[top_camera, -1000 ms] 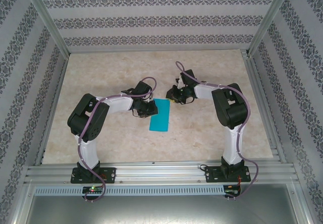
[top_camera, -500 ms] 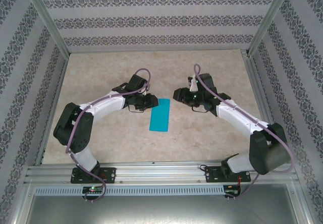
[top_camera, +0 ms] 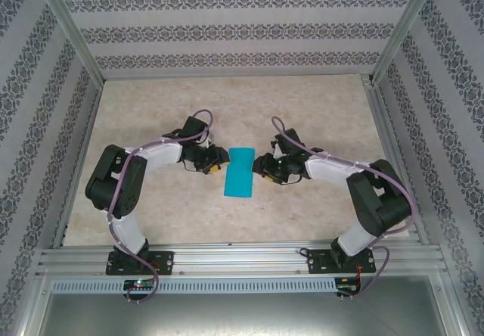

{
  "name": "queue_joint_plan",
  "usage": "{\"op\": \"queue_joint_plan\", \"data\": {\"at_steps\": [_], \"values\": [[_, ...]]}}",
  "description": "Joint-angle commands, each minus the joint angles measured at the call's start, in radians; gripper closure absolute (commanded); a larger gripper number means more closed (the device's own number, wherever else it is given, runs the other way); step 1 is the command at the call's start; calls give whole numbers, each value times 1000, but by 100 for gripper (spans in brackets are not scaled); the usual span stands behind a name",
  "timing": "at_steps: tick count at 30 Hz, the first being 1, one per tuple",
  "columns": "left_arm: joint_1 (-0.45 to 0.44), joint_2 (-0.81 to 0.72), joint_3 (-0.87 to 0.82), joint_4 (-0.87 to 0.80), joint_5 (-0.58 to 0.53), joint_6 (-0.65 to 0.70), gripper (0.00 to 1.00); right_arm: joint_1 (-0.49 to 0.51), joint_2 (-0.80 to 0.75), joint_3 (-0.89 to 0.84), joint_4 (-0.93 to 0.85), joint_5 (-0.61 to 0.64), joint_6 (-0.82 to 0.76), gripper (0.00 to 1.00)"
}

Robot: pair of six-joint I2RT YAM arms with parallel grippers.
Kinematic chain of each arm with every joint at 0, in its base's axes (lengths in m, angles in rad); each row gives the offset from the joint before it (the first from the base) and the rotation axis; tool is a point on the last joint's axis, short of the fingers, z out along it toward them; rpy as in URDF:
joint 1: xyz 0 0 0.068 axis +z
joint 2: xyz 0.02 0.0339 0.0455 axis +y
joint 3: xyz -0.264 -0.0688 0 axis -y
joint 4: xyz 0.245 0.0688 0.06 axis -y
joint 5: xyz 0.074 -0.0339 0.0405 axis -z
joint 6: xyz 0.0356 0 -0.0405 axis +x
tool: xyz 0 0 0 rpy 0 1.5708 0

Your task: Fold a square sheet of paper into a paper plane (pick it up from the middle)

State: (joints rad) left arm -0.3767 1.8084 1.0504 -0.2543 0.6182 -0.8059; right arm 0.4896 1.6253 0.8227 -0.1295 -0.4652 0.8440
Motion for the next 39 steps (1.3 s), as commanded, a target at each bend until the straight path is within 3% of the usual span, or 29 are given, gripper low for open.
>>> {"op": "queue_joint_plan", "data": {"at_steps": [1,22,29,39], "values": [[7,34,51,0,25,-1,53,26,33,50,41,-28,31,53],[5,86,79,-48,41,19,52,46,145,72,126,-102,48,55],[-1,79,69,-46,40,16,52,44,170,63,43,-48,-8,56],[-21,93,89,-73,43,29,50,35,182,-2,97,-34,10,56]]}}
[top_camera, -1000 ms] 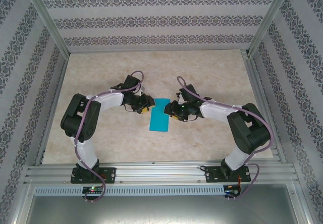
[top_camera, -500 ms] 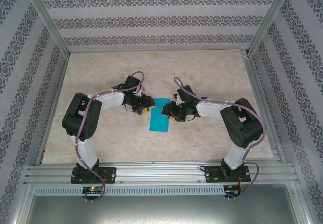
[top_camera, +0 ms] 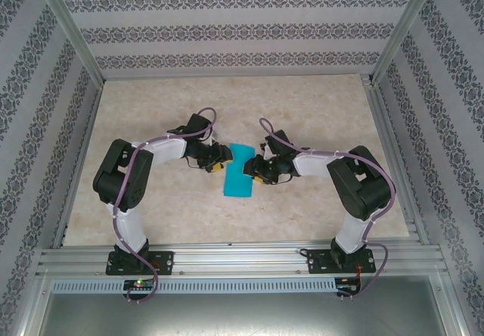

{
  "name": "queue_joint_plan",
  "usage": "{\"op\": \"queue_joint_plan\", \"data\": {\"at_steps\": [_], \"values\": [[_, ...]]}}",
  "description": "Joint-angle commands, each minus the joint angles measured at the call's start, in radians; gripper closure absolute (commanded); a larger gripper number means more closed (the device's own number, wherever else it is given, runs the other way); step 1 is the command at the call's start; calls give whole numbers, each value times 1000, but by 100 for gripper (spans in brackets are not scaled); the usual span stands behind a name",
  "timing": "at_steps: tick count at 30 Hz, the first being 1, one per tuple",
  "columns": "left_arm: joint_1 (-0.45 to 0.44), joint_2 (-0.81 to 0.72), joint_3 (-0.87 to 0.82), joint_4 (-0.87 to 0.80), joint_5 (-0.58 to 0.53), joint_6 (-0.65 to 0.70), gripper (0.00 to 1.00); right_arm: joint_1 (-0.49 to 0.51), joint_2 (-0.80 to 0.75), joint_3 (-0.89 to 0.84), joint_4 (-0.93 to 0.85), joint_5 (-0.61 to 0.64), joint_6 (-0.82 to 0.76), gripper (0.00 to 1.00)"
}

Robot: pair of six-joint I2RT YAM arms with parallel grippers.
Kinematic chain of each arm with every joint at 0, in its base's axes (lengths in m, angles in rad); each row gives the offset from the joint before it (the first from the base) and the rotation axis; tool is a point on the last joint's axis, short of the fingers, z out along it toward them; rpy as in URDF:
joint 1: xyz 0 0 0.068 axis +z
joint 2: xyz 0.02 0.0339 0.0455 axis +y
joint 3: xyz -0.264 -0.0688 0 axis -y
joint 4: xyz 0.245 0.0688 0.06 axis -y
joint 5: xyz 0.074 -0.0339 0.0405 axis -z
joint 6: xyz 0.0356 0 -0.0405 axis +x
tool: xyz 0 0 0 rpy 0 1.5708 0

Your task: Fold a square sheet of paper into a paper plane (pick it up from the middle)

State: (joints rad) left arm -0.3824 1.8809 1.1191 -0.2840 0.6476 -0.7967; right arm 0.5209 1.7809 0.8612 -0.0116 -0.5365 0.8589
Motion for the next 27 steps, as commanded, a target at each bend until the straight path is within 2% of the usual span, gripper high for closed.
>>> {"op": "queue_joint_plan", "data": {"at_steps": [1,15,27], "values": [[-18,24,26,-50,12,23,50,4,28,-46,-7,32,0,56],[-43,66,51,-54,23,30,51,-3,42,-65,3,40,4,56],[-45,49,67,-27,55,11,61,-10,50,-77,25,32,15,56]]}}
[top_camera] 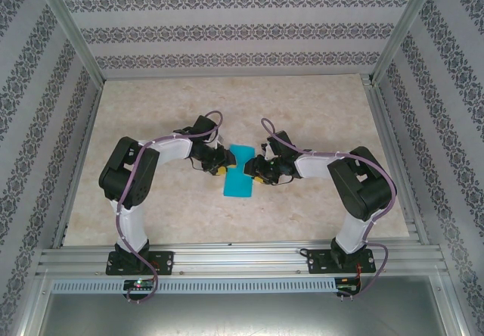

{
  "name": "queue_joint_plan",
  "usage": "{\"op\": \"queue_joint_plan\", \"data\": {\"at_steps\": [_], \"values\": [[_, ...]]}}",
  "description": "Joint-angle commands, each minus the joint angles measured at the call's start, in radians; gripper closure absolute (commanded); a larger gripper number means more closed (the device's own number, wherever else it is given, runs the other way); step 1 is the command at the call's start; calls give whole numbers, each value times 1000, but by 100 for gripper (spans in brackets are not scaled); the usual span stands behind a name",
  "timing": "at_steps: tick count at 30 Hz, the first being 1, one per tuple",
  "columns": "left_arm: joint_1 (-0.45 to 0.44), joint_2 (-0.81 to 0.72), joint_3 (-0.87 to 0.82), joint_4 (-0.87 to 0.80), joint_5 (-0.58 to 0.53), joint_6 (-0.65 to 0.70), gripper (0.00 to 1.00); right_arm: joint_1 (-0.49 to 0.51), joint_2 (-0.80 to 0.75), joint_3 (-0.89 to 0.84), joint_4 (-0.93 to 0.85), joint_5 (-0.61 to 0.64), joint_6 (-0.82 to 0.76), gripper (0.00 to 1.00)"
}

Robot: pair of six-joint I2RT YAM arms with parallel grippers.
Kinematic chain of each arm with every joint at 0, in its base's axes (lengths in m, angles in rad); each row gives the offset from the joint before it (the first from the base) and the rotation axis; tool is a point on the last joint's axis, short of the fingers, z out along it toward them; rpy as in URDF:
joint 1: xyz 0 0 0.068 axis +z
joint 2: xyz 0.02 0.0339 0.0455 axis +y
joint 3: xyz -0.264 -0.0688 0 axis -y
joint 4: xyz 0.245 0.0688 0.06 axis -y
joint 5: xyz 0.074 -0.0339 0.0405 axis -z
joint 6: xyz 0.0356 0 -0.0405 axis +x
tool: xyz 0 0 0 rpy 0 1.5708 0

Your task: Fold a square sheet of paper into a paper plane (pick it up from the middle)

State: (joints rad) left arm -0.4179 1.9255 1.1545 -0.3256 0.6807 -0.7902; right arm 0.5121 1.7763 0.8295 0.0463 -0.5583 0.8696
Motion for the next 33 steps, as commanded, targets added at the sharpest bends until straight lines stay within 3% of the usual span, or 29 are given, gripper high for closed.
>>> {"op": "queue_joint_plan", "data": {"at_steps": [1,12,19,24,28,33], "values": [[-9,3,31,17,21,4,61,-3,52,-48,-33,54,5,56],[-6,-3,37,49,35,-17,64,-15,26,-49,3,18,10,56],[1,-3,31,51,23,-28,73,-24,-85,-58,39,11,8,52],[1,-5,25,66,22,-33,81,-2,-250,-67,-47,153,-81,50],[2,-2,42,55,23,-15,87,71,-356,-106,-45,275,-208,50],[4,30,127,-70,11,95,95,155,-432,-135,-90,470,-284,50]]}}
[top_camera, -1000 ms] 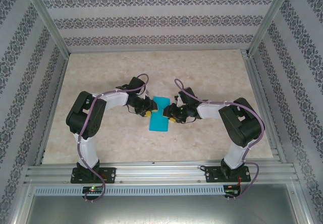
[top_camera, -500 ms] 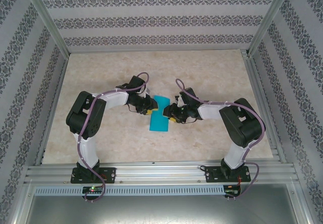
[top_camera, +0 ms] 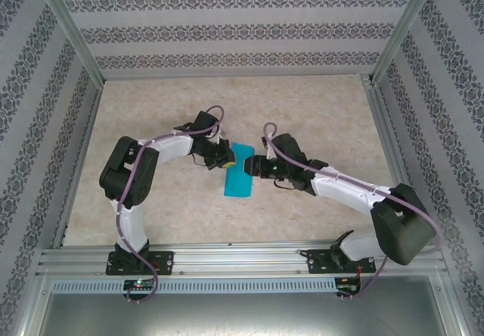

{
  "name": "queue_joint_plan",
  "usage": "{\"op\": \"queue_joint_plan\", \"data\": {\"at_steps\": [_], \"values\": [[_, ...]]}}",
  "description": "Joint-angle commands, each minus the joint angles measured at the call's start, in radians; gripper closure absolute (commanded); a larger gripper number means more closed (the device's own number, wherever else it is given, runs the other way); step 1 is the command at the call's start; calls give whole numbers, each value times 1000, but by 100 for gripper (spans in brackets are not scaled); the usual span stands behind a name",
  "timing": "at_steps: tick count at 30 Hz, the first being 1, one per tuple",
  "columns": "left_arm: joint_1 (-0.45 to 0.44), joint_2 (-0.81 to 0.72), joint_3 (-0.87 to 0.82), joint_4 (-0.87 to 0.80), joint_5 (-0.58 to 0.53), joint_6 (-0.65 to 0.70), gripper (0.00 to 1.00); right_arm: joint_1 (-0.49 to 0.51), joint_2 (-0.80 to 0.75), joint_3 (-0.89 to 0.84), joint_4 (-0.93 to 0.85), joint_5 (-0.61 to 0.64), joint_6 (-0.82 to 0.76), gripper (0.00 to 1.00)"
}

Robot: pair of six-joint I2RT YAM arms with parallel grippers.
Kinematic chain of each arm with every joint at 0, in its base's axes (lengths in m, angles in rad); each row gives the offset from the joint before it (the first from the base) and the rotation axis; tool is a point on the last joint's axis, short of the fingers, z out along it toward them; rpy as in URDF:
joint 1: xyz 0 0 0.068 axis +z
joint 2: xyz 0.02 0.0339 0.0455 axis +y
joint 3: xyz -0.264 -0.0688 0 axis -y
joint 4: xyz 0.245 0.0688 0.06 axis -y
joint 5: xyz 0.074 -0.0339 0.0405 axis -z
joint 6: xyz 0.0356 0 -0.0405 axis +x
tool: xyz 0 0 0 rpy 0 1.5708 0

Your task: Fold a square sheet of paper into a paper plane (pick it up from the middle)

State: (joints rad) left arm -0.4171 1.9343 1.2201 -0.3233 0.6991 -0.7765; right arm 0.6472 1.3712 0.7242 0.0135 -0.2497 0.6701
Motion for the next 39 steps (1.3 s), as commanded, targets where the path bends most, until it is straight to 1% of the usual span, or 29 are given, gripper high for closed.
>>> {"op": "queue_joint_plan", "data": {"at_steps": [1,3,5,7,10,11,12,14,15,17,21,22,24,25,28,30,31,36,39], "values": [[3,29,80,-102,-7,106,95,21,-41,-42,-47,162,-84,49],[3,44,110,-144,6,144,96,28,-60,-66,-5,129,-107,49],[3,56,132,-169,13,159,96,66,-70,-69,3,147,-156,48],[3,60,139,-165,27,149,96,118,-65,-50,-17,189,-195,46],[0,50,135,-162,36,132,95,184,-23,18,-99,213,-253,43],[1,47,128,-155,39,123,94,211,-6,45,-139,245,-275,42],[0,39,118,-142,54,116,94,237,11,70,-178,305,-284,42],[-8,27,115,-146,71,135,95,263,31,98,-238,421,-257,43],[-13,23,124,-171,66,158,95,256,31,105,-261,449,-231,42],[-20,28,147,-218,66,196,99,224,4,90,-266,466,-178,42],[-40,24,211,-307,64,275,100,125,-133,-17,-185,453,-61,40],[-43,25,228,-330,51,287,100,103,-166,-46,-155,425,-48,38],[-45,35,259,-375,14,308,100,38,-228,-101,-77,308,-37,37],[-45,42,267,-385,7,311,100,21,-242,-112,-63,267,-36,36],[-45,62,262,-375,3,289,100,20,-260,-105,-70,193,-64,34],[-47,68,247,-352,6,261,100,53,-233,-71,-108,155,-93,34],[-47,68,241,-343,6,249,100,82,-217,-52,-131,157,-108,34],[-47,63,224,-325,11,223,100,260,-86,58,-227,259,-151,33],[-47,63,223,-333,7,226,100,339,2,132,-263,323,-163,33]]}}
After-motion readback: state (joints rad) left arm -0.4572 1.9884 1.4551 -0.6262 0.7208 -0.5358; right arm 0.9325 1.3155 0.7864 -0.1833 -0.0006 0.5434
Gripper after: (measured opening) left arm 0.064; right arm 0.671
